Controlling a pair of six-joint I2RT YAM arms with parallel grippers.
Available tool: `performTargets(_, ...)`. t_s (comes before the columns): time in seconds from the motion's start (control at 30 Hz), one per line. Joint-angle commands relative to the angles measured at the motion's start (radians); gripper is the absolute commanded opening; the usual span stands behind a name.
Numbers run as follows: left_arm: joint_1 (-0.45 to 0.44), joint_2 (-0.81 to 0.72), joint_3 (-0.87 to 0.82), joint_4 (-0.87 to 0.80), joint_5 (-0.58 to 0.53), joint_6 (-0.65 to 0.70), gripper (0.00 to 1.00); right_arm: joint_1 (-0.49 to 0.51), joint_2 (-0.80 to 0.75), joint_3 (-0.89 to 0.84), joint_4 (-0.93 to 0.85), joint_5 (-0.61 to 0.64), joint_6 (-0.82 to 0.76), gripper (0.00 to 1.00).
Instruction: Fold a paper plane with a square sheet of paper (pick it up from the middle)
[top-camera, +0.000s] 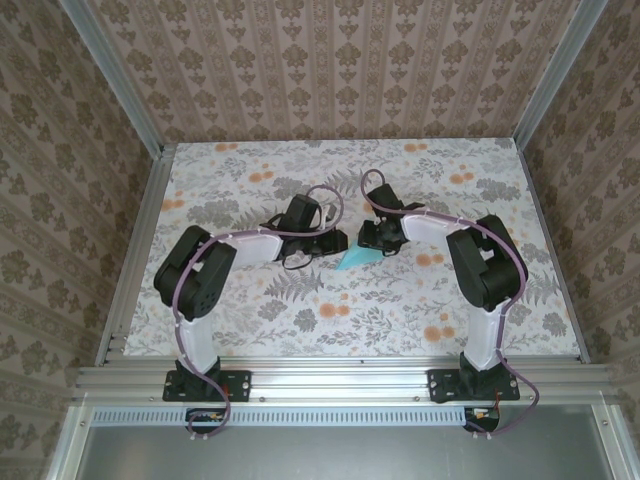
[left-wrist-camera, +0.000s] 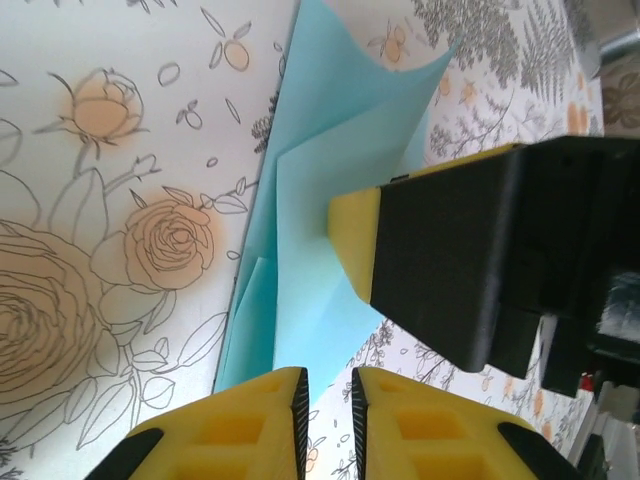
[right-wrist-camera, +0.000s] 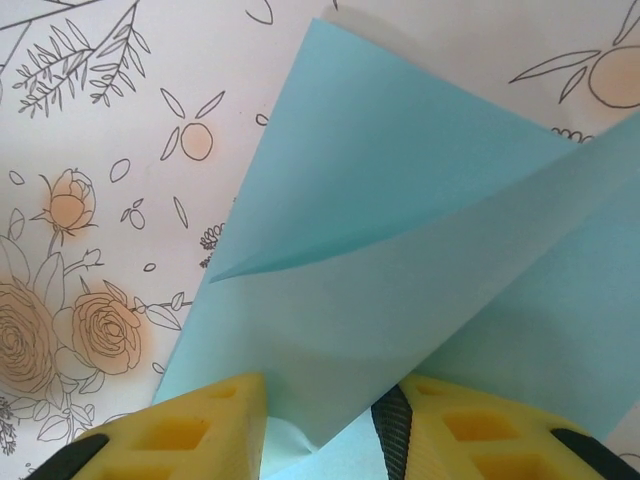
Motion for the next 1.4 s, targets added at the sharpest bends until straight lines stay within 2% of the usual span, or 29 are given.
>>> performTargets(0.0, 0.01, -0.037, -0.021, 0.016, 0.013, -0.019, 0.22, -0.005, 0.016, -0.049, 0.006, 0.021, 0.023, 0.38)
performTargets(0.33, 0.004, 0.012, 0.006, -0.029, 0.02, 0.039, 0.25, -0.007, 0.023, -0.066, -0.001, 0.034, 0.031, 0.32)
performTargets(0.77, -0.028, 0.095, 0.086, -0.116, 0.01, 0.158, 0.26, -0.013, 0.024, -0.074, 0.028, -0.025, 0.009, 0.36)
performTargets(0.9, -0.031, 0.108, 0.102, -0.132, 0.004, 0.174, 0.2, -0.019, 0.028, -0.073, 0.031, -0.034, 0.009, 0.36)
performTargets(1.1, -0.032, 0.122, 0.109, -0.149, -0.018, 0.193, 0.18, -0.027, 0.023, -0.066, 0.034, -0.059, 0.003, 0.37)
performTargets(1.27, -0.036, 0.123, 0.114, -0.139, -0.01, 0.186, 0.07, -0.04, -0.012, -0.051, 0.028, -0.09, -0.002, 0.41)
performTargets(1.37, -0.044, 0.122, 0.119, -0.151, -0.014, 0.16, 0.04, -0.052, -0.059, -0.038, 0.02, -0.12, -0.001, 0.45)
